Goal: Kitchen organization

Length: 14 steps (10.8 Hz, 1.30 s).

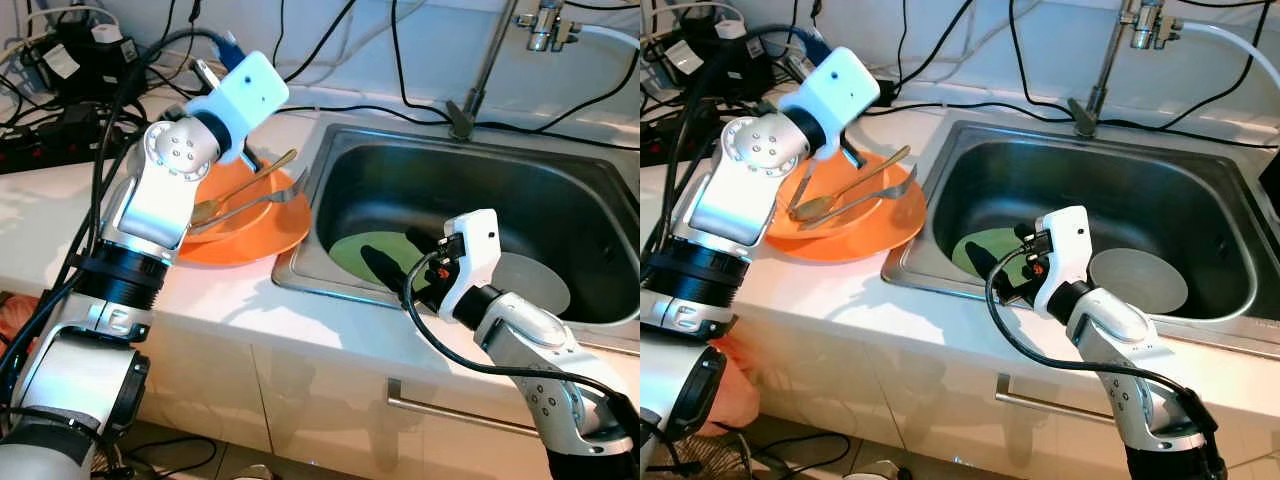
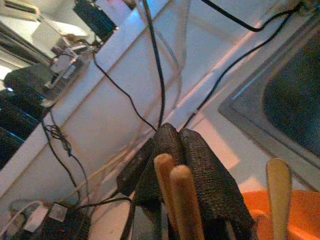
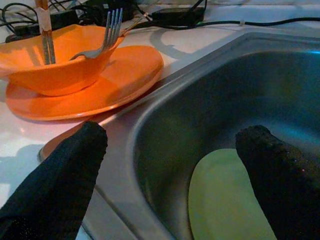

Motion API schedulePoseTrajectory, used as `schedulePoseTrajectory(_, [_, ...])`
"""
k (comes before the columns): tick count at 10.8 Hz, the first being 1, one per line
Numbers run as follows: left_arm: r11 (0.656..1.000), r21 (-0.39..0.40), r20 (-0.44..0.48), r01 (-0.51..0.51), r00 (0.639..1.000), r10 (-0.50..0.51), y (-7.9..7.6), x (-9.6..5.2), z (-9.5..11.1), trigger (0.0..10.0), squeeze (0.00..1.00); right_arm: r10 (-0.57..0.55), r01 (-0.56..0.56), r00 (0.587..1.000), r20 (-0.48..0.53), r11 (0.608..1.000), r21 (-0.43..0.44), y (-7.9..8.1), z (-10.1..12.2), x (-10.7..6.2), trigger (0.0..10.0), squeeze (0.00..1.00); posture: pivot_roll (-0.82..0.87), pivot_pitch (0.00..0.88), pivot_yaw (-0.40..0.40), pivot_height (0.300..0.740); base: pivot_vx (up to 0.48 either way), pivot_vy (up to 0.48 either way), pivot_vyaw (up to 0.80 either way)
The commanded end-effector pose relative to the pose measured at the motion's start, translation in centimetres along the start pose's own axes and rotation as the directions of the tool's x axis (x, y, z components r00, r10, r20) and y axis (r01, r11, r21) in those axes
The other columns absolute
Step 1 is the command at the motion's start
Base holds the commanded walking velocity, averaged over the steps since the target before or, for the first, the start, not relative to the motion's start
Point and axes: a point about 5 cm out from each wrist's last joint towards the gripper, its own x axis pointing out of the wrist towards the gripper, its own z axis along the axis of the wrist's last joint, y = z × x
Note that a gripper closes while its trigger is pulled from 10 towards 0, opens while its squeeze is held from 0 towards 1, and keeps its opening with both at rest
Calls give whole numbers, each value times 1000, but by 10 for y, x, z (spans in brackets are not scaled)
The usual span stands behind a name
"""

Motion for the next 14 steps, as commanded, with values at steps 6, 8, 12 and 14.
schedulePoseTrajectory(6, [986,5,100,-166,981,165,13,3,12,0,0,-9,9,1000,8,1000,-17,-1,1,4,10000,0,60,0,-9,740,0,0,0])
schedulePoseTrajectory(8, [909,23,293,-415,872,391,39,-5,46,0,0,-7,7,1000,12,1000,-16,-1,1,5,10000,0,63,0,-9,740,0,0,0])
schedulePoseTrajectory(12, [735,-74,591,-674,564,577,60,-28,102,0,0,-2,2,1000,20,1000,-13,1,1,9,10000,0,69,0,-6,740,0,0,0])
schedulePoseTrajectory(14, [716,-228,700,-660,400,591,51,-35,124,0,0,-1,1,1000,27,1000,-9,1,1,11,10000,0,69,0,1,740,0,0,0])
